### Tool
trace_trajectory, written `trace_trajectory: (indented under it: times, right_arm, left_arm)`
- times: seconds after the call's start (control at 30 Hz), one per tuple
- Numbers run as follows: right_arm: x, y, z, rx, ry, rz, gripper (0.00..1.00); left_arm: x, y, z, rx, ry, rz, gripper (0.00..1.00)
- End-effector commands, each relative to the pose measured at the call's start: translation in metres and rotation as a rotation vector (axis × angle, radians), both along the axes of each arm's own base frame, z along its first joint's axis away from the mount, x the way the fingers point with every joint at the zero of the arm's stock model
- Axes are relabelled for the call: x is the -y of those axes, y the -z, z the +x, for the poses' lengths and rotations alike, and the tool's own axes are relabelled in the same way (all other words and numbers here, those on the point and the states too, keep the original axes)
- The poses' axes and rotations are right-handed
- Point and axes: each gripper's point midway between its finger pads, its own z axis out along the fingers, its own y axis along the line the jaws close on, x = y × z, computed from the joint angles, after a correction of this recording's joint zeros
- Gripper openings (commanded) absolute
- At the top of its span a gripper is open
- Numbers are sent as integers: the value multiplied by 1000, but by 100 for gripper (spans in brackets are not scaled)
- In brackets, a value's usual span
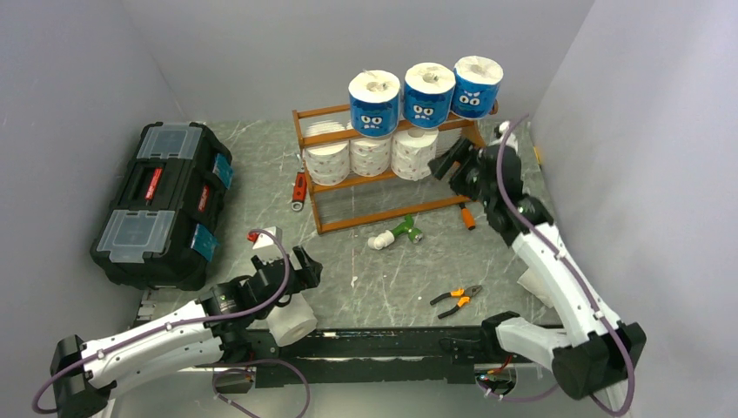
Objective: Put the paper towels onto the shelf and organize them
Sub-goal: Place the paper towel on the shelf.
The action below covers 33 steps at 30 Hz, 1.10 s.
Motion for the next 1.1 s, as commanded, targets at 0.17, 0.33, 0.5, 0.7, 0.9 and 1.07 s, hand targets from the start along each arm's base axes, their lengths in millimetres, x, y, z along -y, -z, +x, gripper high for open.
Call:
trace_trajectory:
  times: [0.17,0.33,0.5,0.7,0.9,1.07]
  right_arm:
    - [-21,-3,-5,488,-233,-95,87]
    - [-25,3,-4,623,-237,-133,85]
    - [-31,7,9,661,-241,-295,90]
    - [-38,18,28,642,-270,-369,90]
    - [-37,31,43,591,-252,-393,89]
    - [-43,37,54,578,-259,-390,88]
  left_arm:
    - [2,1,-1,-12,15,21,89]
    - [0,3,-2,-15,13,27,89]
    - [-1,6,-2,-20,6,27,89]
    - [-2,6,-2,-21,0,35,89]
    - [-5,10,-3,-30,-9,40,89]
    - [-5,10,-3,-30,-8,37,89]
